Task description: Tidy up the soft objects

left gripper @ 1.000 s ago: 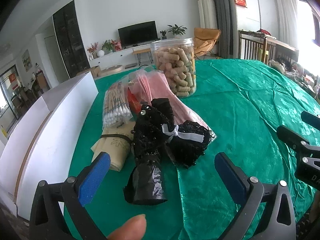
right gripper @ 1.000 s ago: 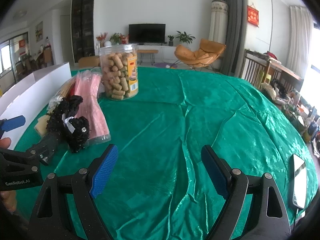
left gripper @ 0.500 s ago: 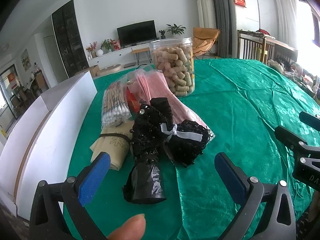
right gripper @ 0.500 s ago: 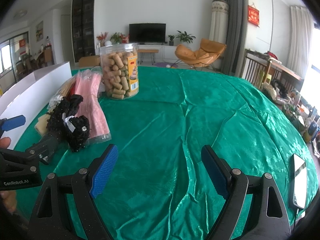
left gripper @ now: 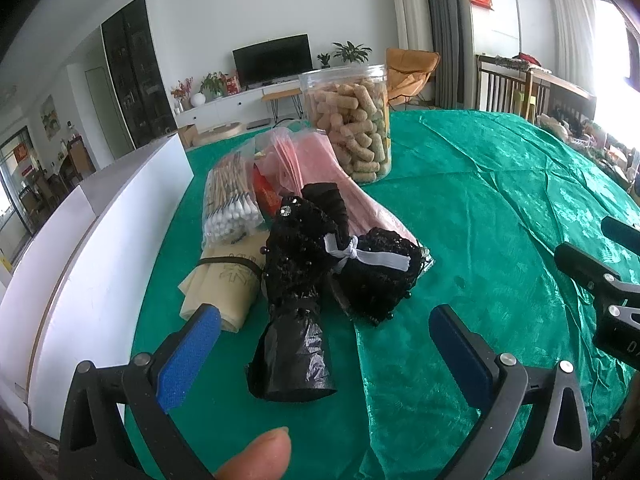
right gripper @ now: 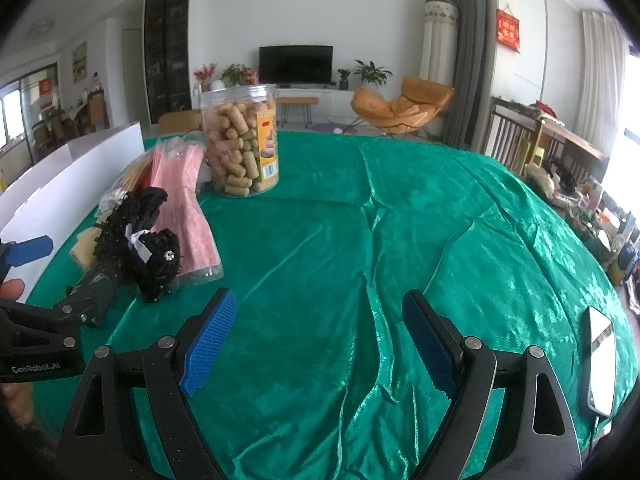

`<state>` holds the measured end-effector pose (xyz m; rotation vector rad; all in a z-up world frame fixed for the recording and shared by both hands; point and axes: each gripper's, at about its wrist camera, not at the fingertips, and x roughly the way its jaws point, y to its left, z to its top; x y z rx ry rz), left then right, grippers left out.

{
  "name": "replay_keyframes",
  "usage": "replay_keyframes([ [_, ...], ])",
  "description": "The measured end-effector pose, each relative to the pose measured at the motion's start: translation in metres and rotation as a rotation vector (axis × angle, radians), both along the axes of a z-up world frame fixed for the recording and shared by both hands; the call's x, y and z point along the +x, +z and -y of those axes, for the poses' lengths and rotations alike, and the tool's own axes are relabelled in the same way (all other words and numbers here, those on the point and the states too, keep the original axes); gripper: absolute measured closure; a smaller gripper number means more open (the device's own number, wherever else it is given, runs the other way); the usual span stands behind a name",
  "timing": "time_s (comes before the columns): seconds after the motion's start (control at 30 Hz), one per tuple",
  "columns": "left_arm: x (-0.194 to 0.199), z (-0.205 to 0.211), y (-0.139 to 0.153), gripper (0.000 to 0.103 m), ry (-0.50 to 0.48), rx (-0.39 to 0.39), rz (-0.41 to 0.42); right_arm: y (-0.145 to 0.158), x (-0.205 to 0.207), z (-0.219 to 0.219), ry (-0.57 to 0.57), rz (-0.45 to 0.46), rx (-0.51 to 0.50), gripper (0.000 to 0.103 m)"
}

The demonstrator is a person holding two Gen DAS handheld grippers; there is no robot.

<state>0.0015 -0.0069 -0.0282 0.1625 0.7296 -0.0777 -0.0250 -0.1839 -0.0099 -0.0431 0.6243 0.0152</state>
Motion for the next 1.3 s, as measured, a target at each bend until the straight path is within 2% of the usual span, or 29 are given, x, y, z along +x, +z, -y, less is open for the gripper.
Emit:
replay_keyframes([
  [1.3, 0.004, -0.004, -0.013, 0.0, -0.002, 0.009, -0.049, -0.001, 0.0, 0.0, 0.004, -0.008, 0.003, 0.016],
])
